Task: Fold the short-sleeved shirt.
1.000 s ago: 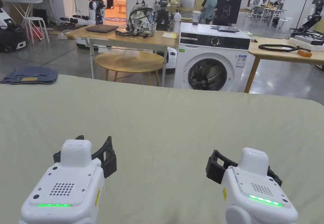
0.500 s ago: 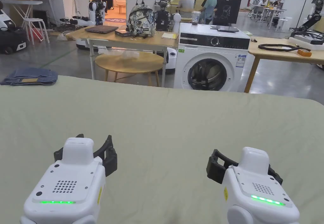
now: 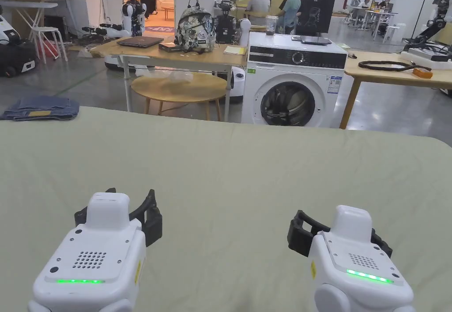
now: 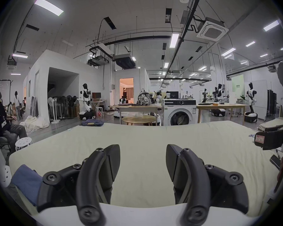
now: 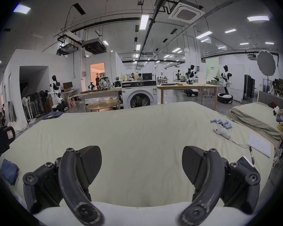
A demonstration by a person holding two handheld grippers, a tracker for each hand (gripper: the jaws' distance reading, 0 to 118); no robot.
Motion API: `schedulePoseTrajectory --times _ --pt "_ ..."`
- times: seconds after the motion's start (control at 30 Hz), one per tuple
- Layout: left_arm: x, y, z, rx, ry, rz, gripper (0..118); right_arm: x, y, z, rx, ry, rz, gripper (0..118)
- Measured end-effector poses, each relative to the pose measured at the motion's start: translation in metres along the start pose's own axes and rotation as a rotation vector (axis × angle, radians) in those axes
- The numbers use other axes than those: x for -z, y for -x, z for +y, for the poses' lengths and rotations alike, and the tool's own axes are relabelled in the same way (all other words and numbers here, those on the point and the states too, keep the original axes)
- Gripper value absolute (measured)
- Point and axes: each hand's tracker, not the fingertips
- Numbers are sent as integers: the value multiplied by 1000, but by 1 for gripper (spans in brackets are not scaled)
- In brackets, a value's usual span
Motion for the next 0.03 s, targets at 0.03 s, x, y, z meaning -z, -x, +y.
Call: schedulePoseTrajectory --times 0.03 --pt "0 0 0 -1 1 0 57 0 0 0 3 6 6 102"
